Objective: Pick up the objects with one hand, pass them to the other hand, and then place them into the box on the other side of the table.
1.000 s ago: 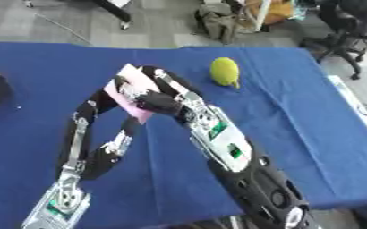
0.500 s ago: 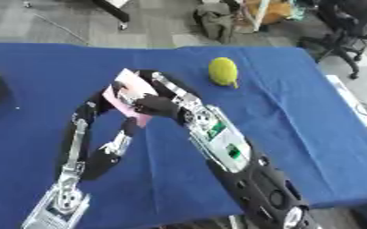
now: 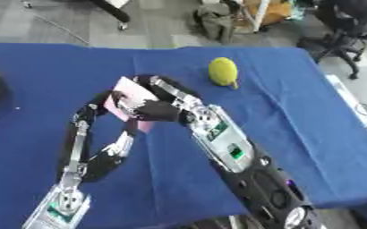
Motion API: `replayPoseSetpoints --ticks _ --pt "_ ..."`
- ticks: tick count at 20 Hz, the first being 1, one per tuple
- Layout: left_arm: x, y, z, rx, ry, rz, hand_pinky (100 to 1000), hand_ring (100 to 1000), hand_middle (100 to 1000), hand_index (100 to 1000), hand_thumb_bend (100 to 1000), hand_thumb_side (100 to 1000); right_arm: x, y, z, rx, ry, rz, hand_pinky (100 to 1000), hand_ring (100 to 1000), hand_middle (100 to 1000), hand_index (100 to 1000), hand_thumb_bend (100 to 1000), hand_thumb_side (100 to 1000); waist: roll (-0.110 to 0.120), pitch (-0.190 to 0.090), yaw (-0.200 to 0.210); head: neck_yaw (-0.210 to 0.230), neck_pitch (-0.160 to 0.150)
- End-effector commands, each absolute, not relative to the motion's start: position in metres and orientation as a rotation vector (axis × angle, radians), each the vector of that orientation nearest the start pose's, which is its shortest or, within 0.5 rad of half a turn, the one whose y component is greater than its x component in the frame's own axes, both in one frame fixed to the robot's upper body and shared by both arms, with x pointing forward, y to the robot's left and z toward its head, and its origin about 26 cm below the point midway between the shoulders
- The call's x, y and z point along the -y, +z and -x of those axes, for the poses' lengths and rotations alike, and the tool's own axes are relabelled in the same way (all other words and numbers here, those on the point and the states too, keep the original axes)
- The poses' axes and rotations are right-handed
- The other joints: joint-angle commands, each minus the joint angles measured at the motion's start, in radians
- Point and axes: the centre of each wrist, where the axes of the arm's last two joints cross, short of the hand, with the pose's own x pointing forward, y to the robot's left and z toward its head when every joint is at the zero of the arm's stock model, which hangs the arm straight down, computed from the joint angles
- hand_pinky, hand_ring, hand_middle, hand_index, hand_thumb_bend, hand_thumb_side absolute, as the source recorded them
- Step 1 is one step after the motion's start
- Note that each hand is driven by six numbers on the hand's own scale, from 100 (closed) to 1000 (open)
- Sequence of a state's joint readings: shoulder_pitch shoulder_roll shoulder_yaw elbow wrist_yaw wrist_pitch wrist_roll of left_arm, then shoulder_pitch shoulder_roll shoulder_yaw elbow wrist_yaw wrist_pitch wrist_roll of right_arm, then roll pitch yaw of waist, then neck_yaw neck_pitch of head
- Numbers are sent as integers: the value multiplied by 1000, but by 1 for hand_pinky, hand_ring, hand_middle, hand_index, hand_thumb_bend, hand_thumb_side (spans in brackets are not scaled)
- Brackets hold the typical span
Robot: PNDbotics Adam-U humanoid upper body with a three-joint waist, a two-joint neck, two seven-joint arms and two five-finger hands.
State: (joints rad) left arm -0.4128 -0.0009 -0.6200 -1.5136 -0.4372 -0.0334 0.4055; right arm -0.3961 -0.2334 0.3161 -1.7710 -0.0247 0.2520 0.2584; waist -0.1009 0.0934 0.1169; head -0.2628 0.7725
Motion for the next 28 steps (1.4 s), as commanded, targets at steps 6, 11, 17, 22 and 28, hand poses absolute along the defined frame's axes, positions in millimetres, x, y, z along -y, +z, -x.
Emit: replayPoseSetpoints --ticks 6,11,17,22,28 --pt "-25 83 -297 2189 -631 -98 848 758 684 894 361 589 160 157 -325 1767 855 -322 360 477 462 687 100 301 1 -15 -1 2 -2" --pt "-24 81 -296 2190 -661 -116 845 756 679 892 364 575 160 159 -326 1761 853 -338 359 478 462 688 100 299 1 -15 -1 4 -2" --pt "-21 80 -295 2191 -684 -125 802 707 622 871 300 561 159 160 -325 1760 857 -351 357 479 462 689 100 300 1 -15 -1 6 -2" --pt "-20 81 -295 2187 -668 -134 695 589 499 795 100 543 159 161 -325 1759 860 -361 356 479 462 688 100 302 1 -15 -1 7 -2" --pt "-17 81 -294 2177 -621 -148 566 458 343 652 100 559 159 161 -324 1761 868 -383 360 484 466 691 100 312 1 -15 -2 9 -2"
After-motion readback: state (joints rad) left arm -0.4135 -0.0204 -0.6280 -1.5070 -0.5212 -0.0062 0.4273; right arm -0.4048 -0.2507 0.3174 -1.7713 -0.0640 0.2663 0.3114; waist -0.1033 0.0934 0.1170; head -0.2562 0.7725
